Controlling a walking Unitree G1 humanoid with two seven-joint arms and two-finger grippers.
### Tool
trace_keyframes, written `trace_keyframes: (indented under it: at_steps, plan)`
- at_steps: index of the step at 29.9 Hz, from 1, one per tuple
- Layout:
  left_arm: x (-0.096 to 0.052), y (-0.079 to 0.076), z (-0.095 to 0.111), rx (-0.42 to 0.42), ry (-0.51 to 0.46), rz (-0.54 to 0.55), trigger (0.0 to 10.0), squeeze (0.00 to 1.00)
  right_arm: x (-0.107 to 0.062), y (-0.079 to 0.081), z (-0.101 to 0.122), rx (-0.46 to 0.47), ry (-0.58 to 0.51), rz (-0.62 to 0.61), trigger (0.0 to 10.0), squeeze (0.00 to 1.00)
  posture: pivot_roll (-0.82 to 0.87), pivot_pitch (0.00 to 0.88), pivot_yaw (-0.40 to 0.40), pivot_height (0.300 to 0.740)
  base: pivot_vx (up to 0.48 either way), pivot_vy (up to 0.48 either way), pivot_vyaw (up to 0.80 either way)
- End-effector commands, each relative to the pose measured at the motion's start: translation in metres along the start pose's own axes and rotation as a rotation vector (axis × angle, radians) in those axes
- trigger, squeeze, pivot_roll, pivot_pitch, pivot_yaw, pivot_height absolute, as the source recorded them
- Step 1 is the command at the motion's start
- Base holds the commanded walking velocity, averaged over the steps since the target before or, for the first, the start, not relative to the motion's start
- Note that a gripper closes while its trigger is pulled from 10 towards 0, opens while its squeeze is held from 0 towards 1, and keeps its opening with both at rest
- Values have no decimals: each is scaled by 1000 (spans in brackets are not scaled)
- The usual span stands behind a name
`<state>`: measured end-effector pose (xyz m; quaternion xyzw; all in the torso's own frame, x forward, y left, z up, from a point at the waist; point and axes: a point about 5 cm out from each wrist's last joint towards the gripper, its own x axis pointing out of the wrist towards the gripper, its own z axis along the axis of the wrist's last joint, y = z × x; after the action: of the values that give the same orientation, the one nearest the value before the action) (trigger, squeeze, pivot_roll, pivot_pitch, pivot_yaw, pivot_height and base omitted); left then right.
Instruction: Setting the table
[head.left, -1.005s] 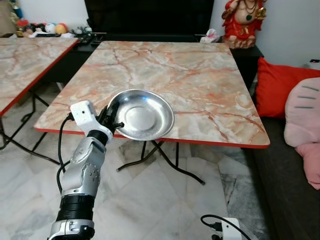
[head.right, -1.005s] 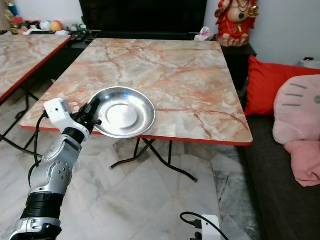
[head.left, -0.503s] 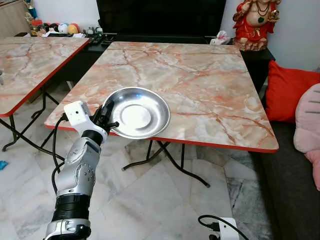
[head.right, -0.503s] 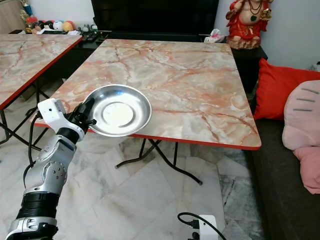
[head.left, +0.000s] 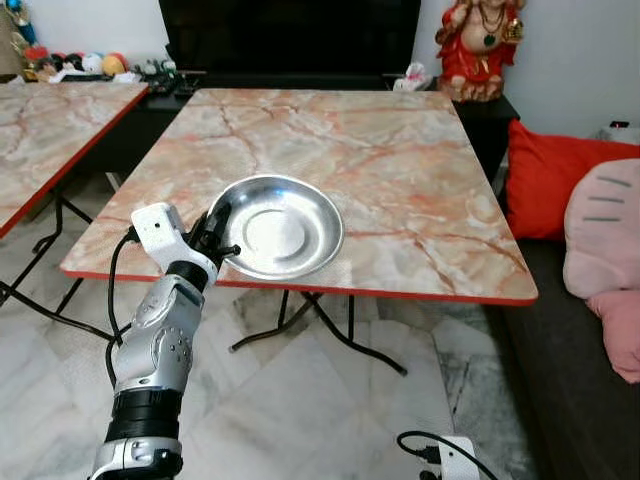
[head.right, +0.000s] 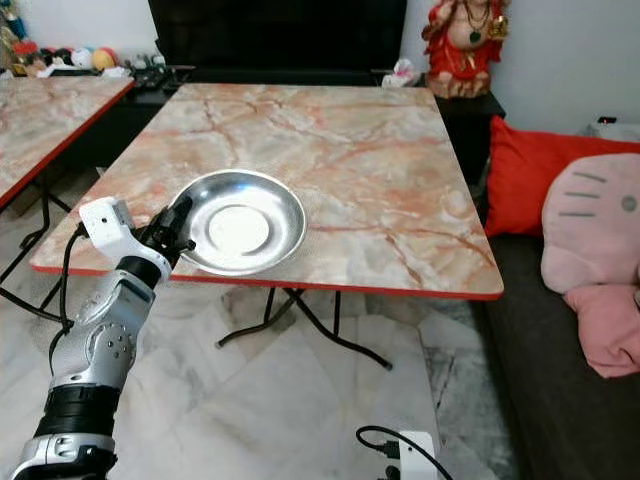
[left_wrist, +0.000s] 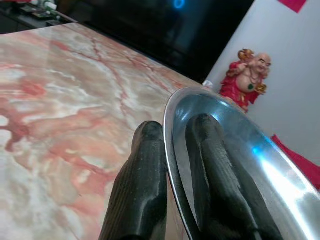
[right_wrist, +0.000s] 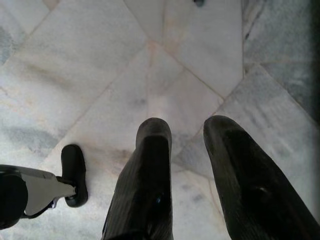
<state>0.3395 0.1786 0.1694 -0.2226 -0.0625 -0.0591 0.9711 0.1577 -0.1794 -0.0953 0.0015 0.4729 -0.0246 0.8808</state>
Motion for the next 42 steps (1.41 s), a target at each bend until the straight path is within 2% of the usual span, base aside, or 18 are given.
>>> trace_keyframes:
  at_steps: [1, 28, 36, 42]
  plan:
    - [0, -3, 2, -2, -4, -15, 10000, 0, 0, 0, 1, -3, -4, 2, 10000, 0, 115, 0, -2, 740, 281, 0, 0]
    - [-1, 0, -2, 7, 20, 1, 10000, 0, 0, 0, 1, -14, 3, 8, 10000, 0, 117, 0, -3, 740, 290, 0, -66]
    - [-7, 4, -7, -20, 45, 20, 10000, 0, 0, 0, 1, -15, 3, 9, 10000, 0, 115, 0, -2, 740, 0, 0, 0]
    - [-15, 14, -10, -37, 74, 43, 10000, 0, 0, 1, 1, -19, 4, 11, 10000, 0, 114, 0, -2, 740, 0, 0, 0]
